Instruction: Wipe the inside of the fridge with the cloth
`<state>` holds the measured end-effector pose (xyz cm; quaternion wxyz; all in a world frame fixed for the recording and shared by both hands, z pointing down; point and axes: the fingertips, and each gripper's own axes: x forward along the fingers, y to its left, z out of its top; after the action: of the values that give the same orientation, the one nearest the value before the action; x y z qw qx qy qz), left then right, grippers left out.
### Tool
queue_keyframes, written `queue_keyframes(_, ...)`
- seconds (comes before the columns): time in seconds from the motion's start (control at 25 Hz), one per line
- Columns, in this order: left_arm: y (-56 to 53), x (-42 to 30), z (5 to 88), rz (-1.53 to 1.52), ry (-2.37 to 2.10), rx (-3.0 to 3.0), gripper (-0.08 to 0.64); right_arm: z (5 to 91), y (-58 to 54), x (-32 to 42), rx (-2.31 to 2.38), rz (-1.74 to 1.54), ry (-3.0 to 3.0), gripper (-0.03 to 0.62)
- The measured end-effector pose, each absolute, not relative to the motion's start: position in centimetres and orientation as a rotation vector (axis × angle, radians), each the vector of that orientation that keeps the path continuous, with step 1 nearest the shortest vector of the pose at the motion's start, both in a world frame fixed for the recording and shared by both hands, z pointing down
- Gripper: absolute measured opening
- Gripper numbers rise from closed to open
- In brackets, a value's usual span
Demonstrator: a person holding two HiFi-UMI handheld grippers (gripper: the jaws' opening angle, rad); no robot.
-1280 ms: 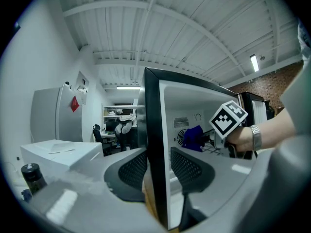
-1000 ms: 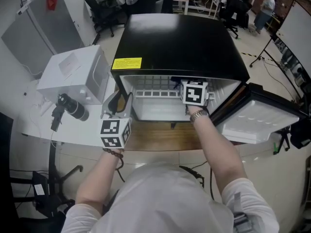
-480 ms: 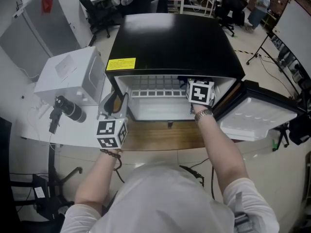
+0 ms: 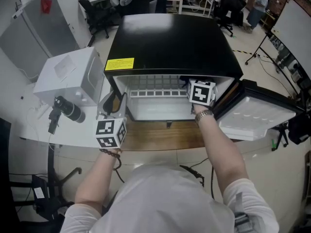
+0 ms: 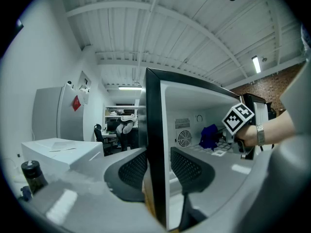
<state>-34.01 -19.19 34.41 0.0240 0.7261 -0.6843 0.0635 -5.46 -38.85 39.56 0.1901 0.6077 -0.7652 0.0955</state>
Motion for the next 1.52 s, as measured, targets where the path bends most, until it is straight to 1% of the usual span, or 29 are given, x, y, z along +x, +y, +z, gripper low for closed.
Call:
queue_keyframes(0.12,-19.2,-34.0,34.4,0.195,-2.118,2.244,0.147,38.7,-38.5,-5.8,1.708,0.273,-2.196,0.043)
queue_keyframes(0.24,-19.3,-34.0,34.4,0.194,-2.117,2.243,0.147,36.0,-38.0,-7.4,1.693,0.237,-2.307,0.043)
queue_keyframes(0.6,-19.5,-32.8,34.0,0.2,-2.11,2.248,0.147,32.8,-33.9,-16.1,1.45,0.302,-2.577,0.043)
queue_keyframes(0.84,-19.5,-33.9,34.2,0.205,-2.102,2.253,0.147,32.2,-30.2,-23.8,1.253,0.384,-2.699,0.043)
queue_keyframes(1.0,-19.4,-33.9,34.0,0.21,-2.101,2.262,0.146,32.8,-28.2,-26.9,1.15,0.482,-2.732,0.043)
queue_keyframes(1.16,-19.5,-33.8,34.0,0.212,-2.095,2.271,0.144,34.7,-27.3,-28.4,1.097,0.537,-2.711,0.043)
queue_keyframes(1.52,-19.4,-34.0,34.2,0.219,-2.096,2.28,0.144,38.5,-27.8,-27.7,1.132,0.45,-2.601,0.043)
